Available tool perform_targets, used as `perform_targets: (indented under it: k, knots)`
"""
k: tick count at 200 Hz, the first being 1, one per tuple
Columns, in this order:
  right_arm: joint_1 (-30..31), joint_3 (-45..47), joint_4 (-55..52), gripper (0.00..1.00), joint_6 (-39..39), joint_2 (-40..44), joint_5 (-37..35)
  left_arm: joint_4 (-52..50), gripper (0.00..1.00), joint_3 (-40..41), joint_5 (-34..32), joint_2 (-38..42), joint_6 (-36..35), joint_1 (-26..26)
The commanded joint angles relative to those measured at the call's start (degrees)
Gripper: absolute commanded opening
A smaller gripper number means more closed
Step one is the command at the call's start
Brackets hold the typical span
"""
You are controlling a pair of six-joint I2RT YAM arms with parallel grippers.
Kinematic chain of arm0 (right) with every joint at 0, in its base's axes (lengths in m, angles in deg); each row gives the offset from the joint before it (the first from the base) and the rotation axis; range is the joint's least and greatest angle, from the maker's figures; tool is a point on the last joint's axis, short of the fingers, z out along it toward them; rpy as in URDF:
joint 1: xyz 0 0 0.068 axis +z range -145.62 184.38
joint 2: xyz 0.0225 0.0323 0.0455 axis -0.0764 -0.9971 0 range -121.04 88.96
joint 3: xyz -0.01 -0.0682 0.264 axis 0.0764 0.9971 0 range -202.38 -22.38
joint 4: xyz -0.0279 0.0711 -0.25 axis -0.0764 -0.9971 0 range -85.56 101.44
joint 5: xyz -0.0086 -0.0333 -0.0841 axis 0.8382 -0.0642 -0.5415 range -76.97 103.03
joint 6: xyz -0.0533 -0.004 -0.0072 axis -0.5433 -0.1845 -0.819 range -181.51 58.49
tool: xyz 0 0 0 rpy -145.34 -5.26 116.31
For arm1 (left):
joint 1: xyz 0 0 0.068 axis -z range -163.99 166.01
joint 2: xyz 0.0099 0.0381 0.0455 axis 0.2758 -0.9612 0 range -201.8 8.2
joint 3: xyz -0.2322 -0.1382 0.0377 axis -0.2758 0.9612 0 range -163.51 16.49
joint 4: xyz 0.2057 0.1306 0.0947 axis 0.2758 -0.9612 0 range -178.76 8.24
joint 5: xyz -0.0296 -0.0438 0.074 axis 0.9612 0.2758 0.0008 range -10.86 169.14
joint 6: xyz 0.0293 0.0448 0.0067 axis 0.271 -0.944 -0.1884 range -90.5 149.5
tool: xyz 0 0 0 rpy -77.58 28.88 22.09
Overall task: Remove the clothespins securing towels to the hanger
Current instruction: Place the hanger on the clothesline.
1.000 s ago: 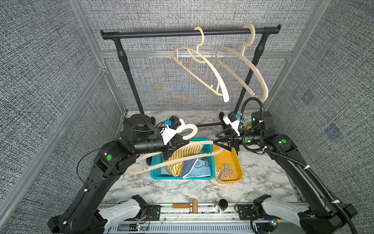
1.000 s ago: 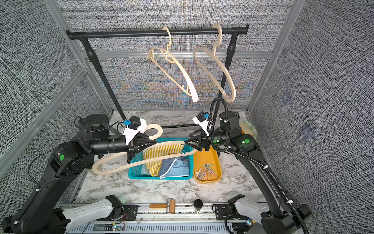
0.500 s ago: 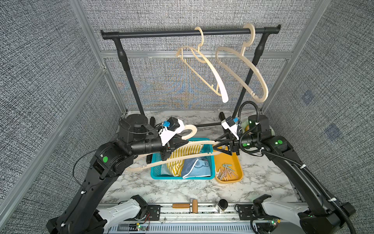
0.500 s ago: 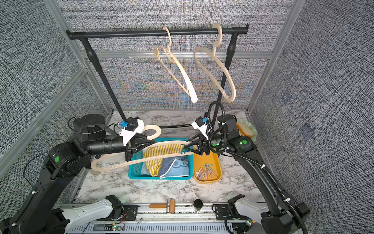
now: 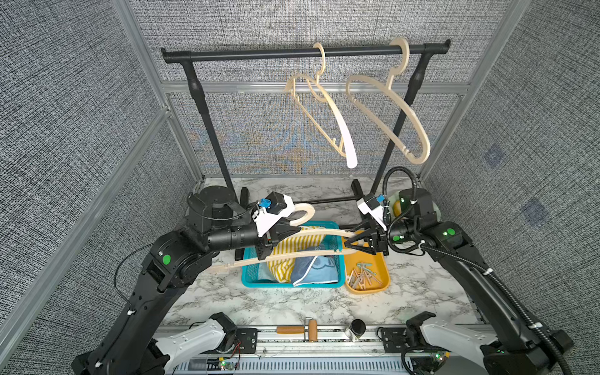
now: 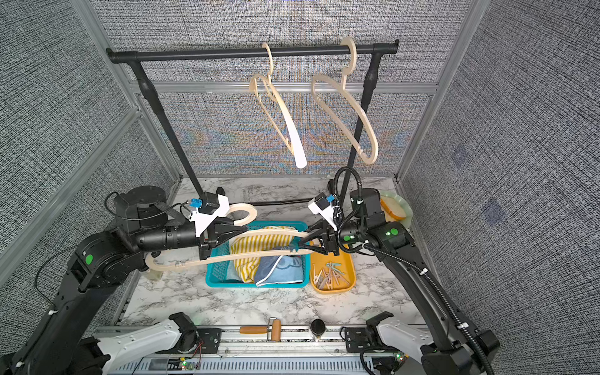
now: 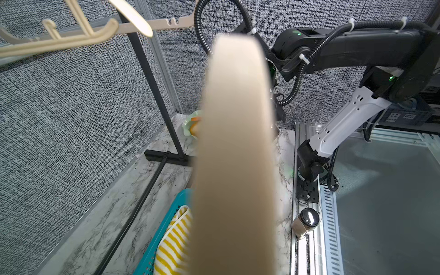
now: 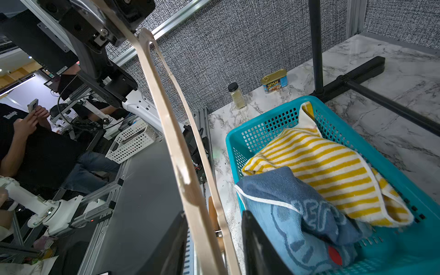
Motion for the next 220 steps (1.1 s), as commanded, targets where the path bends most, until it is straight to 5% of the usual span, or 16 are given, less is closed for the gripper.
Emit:
perform_targets:
  k: [1, 82, 113, 169, 204, 218, 220]
  knots:
    - [0.02, 0.08, -1.27, 0.41, -2.27, 0.06, 5.67, 0.64, 0.0, 0.19, 0.77, 0.08, -2.34, -0.04]
    - [-0.1, -1.03, -3.7, 0.4, -5.82, -0.48, 9.65, -1.71, 0.0, 0.19, 0.64, 0.9, -4.51, -0.03]
    - [-0.1, -0.97, -3.97, 0.28, -5.97, -0.57, 10.21, -1.52, 0.0, -0.56, 0.33, 1.08, -3.91, -0.02]
    - [-0.12, -0.57, -3.62, 0.28, -5.59, -1.56, 10.79, -0.6, 0.0, -2.08, 2.13, 0.93, -2.73, -0.03]
    - [-0.06, -0.02, 0.35, 0.0, -2.3, -0.98, 10.45, 0.01, 0.0, -2.12, 1.01, 0.42, -1.76, 0.01]
    - [-0.14, 0.73, 3.53, 0.0, 0.3, -0.38, 8.99, 0.6, 0.0, -2.04, -0.82, 0.32, -0.86, 0.03]
    - [-0.08, 0.92, 4.04, 0.0, 0.67, -0.26, 8.78, 0.7, 0.06, -1.99, -1.13, 0.3, -0.74, -0.02]
